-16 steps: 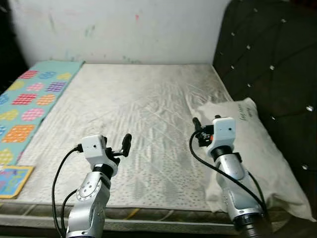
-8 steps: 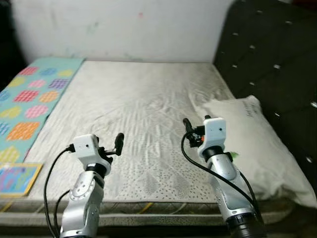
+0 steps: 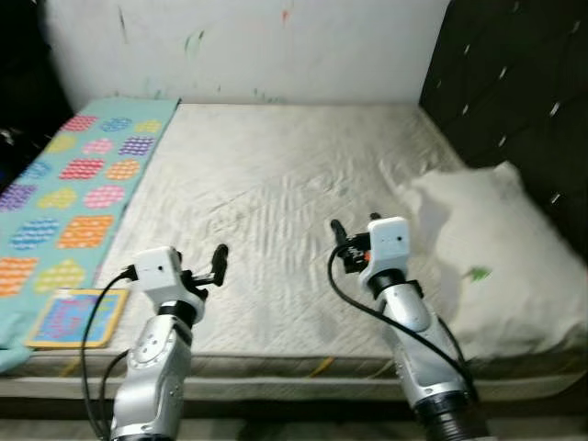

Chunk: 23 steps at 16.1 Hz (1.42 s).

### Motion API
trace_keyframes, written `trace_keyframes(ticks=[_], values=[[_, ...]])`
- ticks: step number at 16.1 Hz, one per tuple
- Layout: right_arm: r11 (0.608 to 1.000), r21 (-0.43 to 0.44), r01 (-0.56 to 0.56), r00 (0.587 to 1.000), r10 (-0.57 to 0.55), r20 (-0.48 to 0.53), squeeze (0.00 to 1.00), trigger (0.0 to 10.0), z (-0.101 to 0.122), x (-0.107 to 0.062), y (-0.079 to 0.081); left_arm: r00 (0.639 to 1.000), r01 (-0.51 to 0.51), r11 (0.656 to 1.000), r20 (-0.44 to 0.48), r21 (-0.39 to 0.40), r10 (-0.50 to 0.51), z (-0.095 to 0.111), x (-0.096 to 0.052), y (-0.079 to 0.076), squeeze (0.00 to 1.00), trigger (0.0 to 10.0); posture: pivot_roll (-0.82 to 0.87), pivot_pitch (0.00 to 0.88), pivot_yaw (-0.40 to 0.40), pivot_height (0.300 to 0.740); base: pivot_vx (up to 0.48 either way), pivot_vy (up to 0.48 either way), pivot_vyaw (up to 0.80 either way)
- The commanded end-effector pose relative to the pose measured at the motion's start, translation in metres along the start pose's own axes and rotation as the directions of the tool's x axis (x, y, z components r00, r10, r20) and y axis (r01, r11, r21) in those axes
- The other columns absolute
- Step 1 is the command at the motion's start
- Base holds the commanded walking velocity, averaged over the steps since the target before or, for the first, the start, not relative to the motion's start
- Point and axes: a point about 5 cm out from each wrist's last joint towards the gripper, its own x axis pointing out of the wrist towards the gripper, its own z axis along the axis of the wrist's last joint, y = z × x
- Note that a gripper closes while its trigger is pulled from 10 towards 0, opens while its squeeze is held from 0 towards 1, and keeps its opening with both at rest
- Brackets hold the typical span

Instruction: Clean up the room

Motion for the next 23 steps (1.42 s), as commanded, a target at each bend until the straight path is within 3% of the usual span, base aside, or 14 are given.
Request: trace_keyframes(ticks=[1,7,23], values=[[1.0,0.003,0.013,1.0,-0.013,0.002,0.0,10.0,0.0007,0.0004,-0.0026,1.0,0.007,1.0,-0.001,0.012,-0.007,0.001,0.001,-0.0017,0.0,10.0,-0.14,0.0,0.02,0.74,0.0,0.48,0.0],[1.0,0.005,0.003,1.0,-0.003,0.004,0.0,10.0,0.0006,0.0006,-0.0007,0.997,0.064,0.998,0.042,0.005,-0.064,0.0055,0.0,-0.0076,0.0,10.0,-0.14,0.0,0.022,0.74,0.0,0.077,0.0],[1.0,-0.015,-0.004,1.0,0.004,-0.009,0.0,10.0,-0.0018,0.0,-0.0015,0.999,0.042,0.999,0.013,0.005,-0.042,0.0014,0.0008,-0.0057,0.0,10.0,-0.14,0.0,0.019,0.74,0.315,0.0,0.0]])
